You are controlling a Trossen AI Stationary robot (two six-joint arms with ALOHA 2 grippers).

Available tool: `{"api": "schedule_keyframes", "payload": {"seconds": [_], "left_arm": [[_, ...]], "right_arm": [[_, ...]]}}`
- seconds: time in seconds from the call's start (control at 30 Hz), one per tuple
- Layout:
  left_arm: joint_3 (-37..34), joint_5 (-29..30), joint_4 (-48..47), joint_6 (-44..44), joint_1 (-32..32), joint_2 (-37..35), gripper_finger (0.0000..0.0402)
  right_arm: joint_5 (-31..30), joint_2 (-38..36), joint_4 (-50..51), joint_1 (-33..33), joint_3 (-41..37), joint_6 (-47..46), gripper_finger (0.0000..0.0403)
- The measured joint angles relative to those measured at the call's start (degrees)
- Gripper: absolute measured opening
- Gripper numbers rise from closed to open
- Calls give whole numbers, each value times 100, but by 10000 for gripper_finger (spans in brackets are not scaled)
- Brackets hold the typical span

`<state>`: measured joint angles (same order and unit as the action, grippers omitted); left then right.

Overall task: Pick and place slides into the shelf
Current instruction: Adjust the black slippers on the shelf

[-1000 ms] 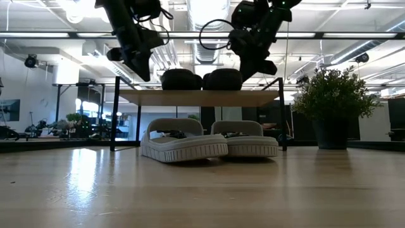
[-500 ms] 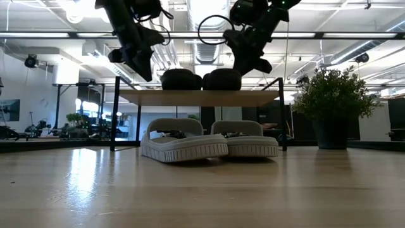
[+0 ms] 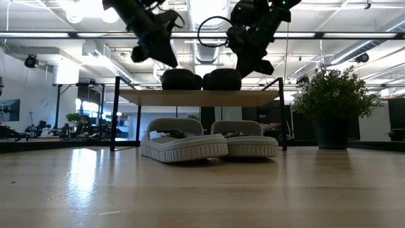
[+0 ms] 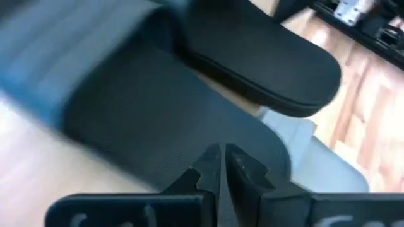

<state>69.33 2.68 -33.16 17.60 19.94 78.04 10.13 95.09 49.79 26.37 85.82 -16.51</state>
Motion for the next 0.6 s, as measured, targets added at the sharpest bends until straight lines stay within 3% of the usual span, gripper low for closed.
{"api": "schedule_keyframes", "payload": {"seconds": [0.2,0.6], "left_arm": [[-211,-528,-5,-88,-115,393,10],[-261,-527,-31,-139,-178,330,10]], "right_arm": [[-13,0,12,0,-21,-1,8],[-268,-2,25,7,-78,55,8]]}}
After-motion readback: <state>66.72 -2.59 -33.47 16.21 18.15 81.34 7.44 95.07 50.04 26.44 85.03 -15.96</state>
